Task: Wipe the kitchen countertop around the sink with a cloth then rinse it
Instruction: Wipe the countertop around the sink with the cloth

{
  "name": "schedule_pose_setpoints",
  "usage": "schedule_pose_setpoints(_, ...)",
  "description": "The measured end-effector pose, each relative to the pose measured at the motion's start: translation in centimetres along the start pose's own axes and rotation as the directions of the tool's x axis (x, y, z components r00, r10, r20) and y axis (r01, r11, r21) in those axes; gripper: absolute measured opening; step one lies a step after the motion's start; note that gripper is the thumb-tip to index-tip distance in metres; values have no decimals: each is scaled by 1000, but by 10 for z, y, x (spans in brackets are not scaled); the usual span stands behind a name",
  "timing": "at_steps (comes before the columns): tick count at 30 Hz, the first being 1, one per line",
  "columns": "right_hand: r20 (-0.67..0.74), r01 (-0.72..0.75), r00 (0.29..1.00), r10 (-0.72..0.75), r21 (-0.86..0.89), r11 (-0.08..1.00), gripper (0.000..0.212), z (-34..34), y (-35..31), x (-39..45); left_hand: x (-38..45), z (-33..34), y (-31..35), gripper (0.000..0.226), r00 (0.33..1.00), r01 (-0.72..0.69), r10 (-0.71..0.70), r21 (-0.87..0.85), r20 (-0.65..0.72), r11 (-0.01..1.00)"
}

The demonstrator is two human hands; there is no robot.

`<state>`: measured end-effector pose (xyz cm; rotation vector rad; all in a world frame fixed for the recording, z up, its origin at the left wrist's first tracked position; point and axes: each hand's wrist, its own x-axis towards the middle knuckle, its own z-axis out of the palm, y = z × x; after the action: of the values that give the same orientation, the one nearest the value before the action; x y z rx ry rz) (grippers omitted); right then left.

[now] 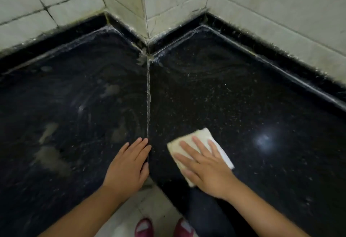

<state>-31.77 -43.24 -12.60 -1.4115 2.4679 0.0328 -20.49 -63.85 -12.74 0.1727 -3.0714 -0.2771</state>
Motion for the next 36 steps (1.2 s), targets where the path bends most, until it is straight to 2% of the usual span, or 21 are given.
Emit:
schedule_pose_setpoints(3,65,-133,989,133,-3,991,44,9,59,-67,19,-8,1,41,993,-60,70,112,-91,992)
schedule_pose_setpoints(5,54,-309,950,308,3,951,53,-5,100,-78,39,-11,5,40,992,-38,47,76,-121,996)
schedule_pose_setpoints(7,28,-489,872,489,3,872,60,-19,144,-72,63,-12,14,42,994,7,-1,56,-108,998)
schedule_pose_setpoints(9,131,-691,723,678,132,711,53,-35,177,-54,88,-11,26,45,997,69,-68,31,-33,997)
schedule_pose_setpoints(10,138,-736,677,723,152,660,52,-40,190,-41,100,-8,29,46,995,98,-97,17,-5,995)
schedule_pose_setpoints(13,90,-785,611,787,194,588,51,-59,220,7,135,0,35,55,988,147,-148,-31,-33,989)
schedule_pose_setpoints(16,75,-802,578,813,238,548,52,-74,236,62,159,9,34,74,986,164,-163,-41,14,986)
schedule_pose_setpoints(18,76,-783,601,796,257,566,52,-83,236,100,165,16,30,82,986,169,-168,-66,17,983)
schedule_pose_setpoints(20,74,-734,664,744,251,630,51,-89,229,141,167,21,27,82,984,173,-176,-96,-23,980)
schedule_pose_setpoints(24,31,-474,879,475,154,867,50,-87,174,200,167,27,25,70,987,158,-162,-126,-20,979)
schedule_pose_setpoints(26,13,-295,955,295,99,950,49,-77,139,194,166,27,25,70,985,172,-174,-127,-2,977)
schedule_pose_setpoints(29,-19,-82,996,82,-15,996,55,-53,119,126,166,26,24,58,986,164,-163,-63,18,984)
schedule_pose_setpoints(30,-29,-74,997,73,-41,996,55,-40,123,97,166,26,23,55,986,164,-163,-41,21,986)
schedule_pose_setpoints(32,-3,-189,982,189,-34,981,54,-28,144,48,166,28,24,52,987,163,-163,-3,0,987)
schedule_pose_setpoints(35,27,-440,898,439,20,898,83,-44,194,25,166,28,28,52,984,177,-177,5,-23,984)
schedule_pose_setpoints(36,39,-520,854,519,47,853,78,-46,211,30,166,28,28,53,984,179,-178,7,-26,984)
